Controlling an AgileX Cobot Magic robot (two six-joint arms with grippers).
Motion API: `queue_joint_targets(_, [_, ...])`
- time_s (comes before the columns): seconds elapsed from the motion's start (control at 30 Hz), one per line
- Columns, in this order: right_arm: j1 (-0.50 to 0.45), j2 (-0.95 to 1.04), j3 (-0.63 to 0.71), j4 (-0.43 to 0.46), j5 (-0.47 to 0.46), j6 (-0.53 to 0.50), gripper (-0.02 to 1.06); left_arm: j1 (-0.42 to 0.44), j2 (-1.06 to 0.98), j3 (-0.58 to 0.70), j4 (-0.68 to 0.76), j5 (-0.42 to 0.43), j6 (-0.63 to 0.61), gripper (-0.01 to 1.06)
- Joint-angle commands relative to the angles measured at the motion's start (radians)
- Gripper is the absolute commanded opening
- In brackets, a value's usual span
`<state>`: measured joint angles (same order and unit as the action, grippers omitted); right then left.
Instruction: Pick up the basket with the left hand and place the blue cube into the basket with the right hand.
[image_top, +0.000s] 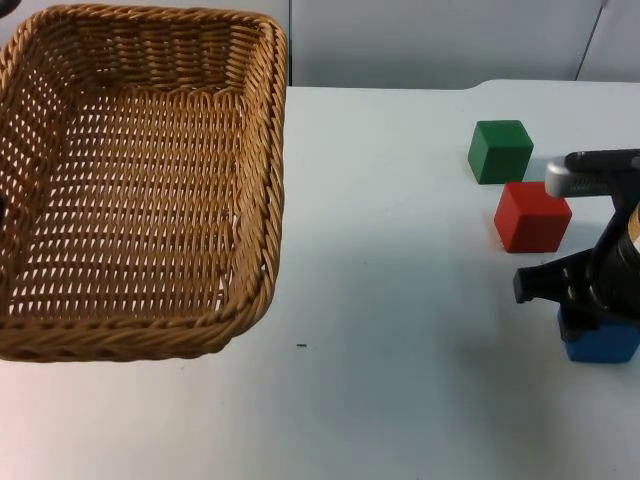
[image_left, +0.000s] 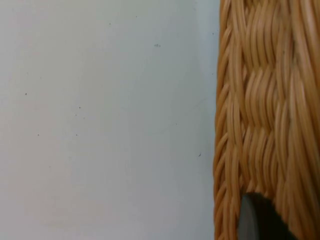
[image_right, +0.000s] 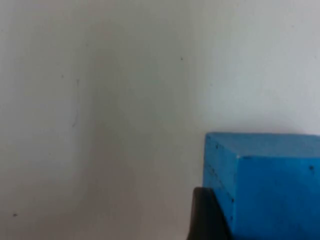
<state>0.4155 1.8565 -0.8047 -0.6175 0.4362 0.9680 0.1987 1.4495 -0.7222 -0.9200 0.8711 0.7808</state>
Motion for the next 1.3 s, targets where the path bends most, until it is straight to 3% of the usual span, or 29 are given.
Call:
queue_joint_targets(0.0, [-0.007, -0.056, -0.002, -0.002, -0.001, 0.001, 0.0, 0.003, -0.013, 0.001, -0.033, 0.02, 0.005, 0.0])
queue_joint_targets(0.2, [0.032, -0.203, -0.002, 0.011, -0.004, -0.013, 0.0, 0.003, -0.013, 0.001, -0.031, 0.02, 0.005, 0.0])
queue_joint_targets(0.37, [0.117, -0.362, -0.029, 0.017, 0.005, -0.061, 0.0, 0.003, -0.012, 0.001, -0.03, 0.02, 0.005, 0.0])
queue_joint_targets(0.53, [0.237, -0.448, -0.129, 0.042, 0.078, -0.157, 0.0, 0.003, -0.012, 0.001, -0.03, 0.02, 0.005, 0.0])
queue_joint_targets(0.6, [0.309, -0.441, -0.237, 0.052, 0.153, -0.225, 0.0, 0.003, -0.012, 0.001, -0.03, 0.02, 0.005, 0.0])
queue_joint_targets(0.7, [0.348, -0.421, -0.317, 0.071, 0.18, -0.268, 0.0, 0.003, -0.012, 0.001, -0.03, 0.02, 0.005, 0.0])
queue_joint_targets(0.87, [0.395, -0.34, -0.514, 0.233, 0.182, -0.444, 0.0, 0.003, 0.018, 0.001, -0.055, 0.015, 0.005, 0.0])
queue_joint_targets(1.07, [0.395, -0.228, -0.626, 0.377, 0.182, -0.567, 0.0, 0.003, 0.068, 0.001, -0.094, 0.005, 0.032, 0.0])
queue_joint_targets(1.17, [0.395, -0.11, -0.701, 0.505, 0.184, -0.67, 0.0, 0.003, 0.116, 0.001, -0.119, 0.005, 0.05, 0.0])
queue_joint_targets(1.2, [0.395, -0.11, -0.701, 0.505, 0.184, -0.67, 0.0, 0.003, 0.116, 0.001, -0.119, 0.005, 0.05, 0.0])
queue_joint_targets(1.27, [0.398, -0.043, -0.739, 0.612, 0.192, -0.745, 0.0, 0.003, 0.154, 0.001, -0.161, 0.005, 0.085, 0.0])
